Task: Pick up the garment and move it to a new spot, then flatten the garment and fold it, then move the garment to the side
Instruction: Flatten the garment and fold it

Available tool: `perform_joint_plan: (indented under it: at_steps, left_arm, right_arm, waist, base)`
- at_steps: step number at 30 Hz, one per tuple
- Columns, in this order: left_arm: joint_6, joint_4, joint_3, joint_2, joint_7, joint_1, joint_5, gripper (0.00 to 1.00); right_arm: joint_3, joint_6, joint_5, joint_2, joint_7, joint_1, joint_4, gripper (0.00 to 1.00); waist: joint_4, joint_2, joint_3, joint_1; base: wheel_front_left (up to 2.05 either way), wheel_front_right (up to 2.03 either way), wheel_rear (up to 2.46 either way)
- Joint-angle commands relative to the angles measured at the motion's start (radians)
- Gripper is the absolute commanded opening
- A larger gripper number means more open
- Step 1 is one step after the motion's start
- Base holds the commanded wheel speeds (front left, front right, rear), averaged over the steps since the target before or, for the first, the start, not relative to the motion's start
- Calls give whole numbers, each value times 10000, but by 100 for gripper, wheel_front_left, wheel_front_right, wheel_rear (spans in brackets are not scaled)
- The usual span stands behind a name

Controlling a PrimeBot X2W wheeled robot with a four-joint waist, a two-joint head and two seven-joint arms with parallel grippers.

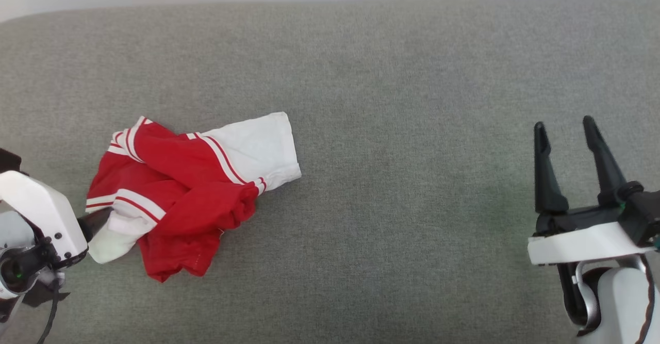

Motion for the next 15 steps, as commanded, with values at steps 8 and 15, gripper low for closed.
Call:
perform_joint_plan:
  at_steps: [8,15]
  left_arm:
    - [-551,-614,390,-108,-1811,393,615,100]
    - [-1104,-949,413,-418,-4143,1017,1628,100]
  right_arm:
    - [392,1,209,-210,-54,395,236,100]
    - [644,-1,371,-412,-54,557,400,100]
  waist:
    - [276,0,-507,0]
    - [623,0,-843,0]
  base:
    - [0,0,0]
    - [0,0,0]
